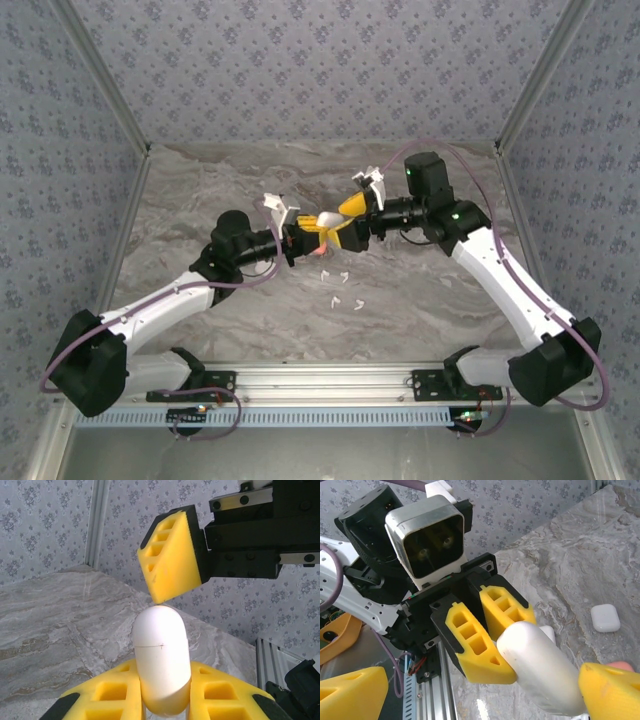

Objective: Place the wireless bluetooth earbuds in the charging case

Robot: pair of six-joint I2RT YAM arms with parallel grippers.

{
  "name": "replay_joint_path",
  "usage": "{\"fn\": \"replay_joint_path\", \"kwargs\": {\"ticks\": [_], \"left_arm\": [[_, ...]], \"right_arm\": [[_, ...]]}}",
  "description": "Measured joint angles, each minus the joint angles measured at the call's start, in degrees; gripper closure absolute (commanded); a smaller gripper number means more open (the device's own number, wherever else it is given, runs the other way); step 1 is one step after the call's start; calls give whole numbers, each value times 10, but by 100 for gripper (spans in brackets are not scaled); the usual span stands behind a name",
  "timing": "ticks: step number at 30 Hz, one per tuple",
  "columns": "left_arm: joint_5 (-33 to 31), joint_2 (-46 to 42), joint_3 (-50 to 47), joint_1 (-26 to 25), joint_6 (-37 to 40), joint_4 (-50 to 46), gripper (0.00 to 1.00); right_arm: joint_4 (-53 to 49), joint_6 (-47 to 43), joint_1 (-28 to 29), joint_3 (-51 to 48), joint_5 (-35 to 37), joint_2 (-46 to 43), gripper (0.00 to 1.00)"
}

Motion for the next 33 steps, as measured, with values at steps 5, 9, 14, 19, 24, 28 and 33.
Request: {"fn": "replay_joint_path", "kwargs": {"ticks": [5,9,14,19,24,28,33], "left_arm": [[-1,0,0,0,0,-1,91],[-8,-2,0,0,-6,-22,91],[-30,-28,-20,0,-31,-70,94],[-56,-15,-30,0,-66,-157,95],[-70,75,-30,0,-113,-212,95],[-100,135,-30,1,-150,-242,95],[-139,149,-30,5,-176,-240,94]], "right_arm": [[-4,0,-1,0,37,-3,0],[-5,4,-19,0,112,-11,0],[20,38,-67,-28,177,-41,0],[40,81,-94,-70,188,-41,0],[47,109,-105,-86,195,-36,0],[48,112,-106,-86,202,-36,0],[48,112,-108,-86,211,-39,0]]}}
